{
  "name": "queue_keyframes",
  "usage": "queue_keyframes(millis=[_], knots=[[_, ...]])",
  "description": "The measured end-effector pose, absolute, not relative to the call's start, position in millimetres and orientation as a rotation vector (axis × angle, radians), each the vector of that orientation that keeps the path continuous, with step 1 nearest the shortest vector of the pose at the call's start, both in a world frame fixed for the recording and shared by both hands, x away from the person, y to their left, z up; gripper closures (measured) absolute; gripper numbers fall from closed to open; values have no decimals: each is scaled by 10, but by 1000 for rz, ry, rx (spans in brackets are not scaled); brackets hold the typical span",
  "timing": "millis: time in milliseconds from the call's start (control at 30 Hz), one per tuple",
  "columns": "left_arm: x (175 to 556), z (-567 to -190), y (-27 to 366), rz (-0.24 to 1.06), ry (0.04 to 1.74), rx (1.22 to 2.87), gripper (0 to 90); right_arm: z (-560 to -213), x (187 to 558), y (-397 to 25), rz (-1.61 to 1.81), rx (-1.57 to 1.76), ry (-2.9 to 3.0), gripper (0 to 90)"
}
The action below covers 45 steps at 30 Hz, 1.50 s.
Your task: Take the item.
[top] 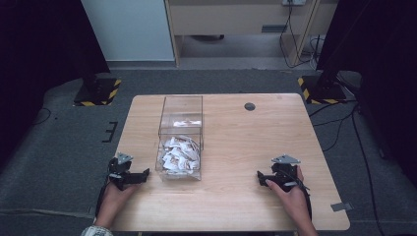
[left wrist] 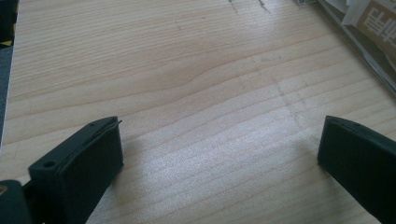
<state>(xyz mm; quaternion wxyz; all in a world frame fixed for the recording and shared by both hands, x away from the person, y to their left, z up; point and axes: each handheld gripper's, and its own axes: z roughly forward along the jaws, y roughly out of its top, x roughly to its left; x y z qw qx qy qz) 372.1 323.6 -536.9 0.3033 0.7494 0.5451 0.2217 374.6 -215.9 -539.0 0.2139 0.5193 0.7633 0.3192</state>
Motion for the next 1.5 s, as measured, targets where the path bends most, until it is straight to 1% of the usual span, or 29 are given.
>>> queue_keyframes(millis=[600,933,1333,1433,1500], knots=[[3721,-5369,3237,587,1443,1987,0,-5389,3747,-2152,884,1450,2109,39],[3728,-5368,3237,584,1438,1991,0,-5353,3714,-2146,879,1478,2102,79],[3737,-5368,3230,579,1427,1997,0,-5071,3689,-2002,874,1425,2136,95],[3737,-5368,3231,579,1427,1997,0,-4988,3722,-1964,867,1416,2181,129],[3737,-5368,3230,579,1427,1997,0,-4936,3730,-1939,869,1389,2187,136]])
